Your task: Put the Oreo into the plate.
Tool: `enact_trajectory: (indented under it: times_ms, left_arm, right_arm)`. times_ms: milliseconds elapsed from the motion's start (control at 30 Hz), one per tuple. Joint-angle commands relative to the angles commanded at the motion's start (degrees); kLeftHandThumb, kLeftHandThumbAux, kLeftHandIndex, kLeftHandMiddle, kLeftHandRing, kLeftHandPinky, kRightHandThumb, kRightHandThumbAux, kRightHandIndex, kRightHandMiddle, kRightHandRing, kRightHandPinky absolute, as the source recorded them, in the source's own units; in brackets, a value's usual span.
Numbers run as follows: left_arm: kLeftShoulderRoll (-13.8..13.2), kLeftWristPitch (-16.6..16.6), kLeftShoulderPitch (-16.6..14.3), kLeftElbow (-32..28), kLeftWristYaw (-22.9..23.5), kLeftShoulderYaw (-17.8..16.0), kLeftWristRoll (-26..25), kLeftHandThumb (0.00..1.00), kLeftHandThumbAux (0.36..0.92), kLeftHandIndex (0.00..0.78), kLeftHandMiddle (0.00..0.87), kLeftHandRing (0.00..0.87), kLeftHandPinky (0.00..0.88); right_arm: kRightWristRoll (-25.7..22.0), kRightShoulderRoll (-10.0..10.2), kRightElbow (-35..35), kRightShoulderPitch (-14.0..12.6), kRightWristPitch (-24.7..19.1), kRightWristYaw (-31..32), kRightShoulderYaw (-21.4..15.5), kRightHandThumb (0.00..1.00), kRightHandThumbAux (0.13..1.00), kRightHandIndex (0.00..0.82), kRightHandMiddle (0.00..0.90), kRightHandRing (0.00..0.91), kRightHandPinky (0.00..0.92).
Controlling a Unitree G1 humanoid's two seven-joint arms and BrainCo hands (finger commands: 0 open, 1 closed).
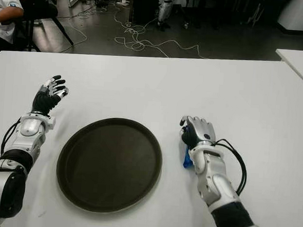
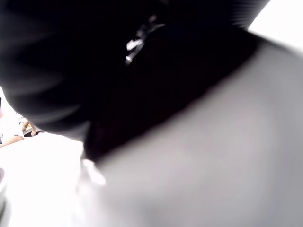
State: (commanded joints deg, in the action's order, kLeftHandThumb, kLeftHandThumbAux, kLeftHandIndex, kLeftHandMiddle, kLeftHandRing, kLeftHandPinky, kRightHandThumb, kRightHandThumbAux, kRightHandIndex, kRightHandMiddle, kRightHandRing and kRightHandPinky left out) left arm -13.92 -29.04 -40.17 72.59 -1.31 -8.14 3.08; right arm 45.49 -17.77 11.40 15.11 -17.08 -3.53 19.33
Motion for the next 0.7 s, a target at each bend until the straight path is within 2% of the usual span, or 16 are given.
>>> enact_trajectory:
  times_ms: [167,467,700]
  left_arm:
    - [0.3,-0.2,0.0,0.0,0.1,-0.3,-0.5,0.000,0.689,0.148,0.189,0.145,0.099]
    - [0.4,0.2,-0.1,0.1,0.6,-0.3,-0.7,0.000,0.656,0.133,0.174,0.135,0.095]
    - [0.5,-0.1,-0.1,0.1,0.6,-0.1,-0.5,0.000,0.674,0.132,0.175,0.136,0.093]
  right_arm:
    - [0.4,-0.1,0.2,1.4,0.7,-0.1,0.3,0.699,0.739,0.407,0.650,0.706,0.730]
    - [1.3,-0.3,1.0,3.6,1.0,-0.4,0.9,0.696,0.741,0.404,0.583,0.635,0.640]
    - [1.3,-0.3,2.4,5.6,2.9,-1.5,1.1,0.698,0.739,0.407,0.583,0.636,0.646]
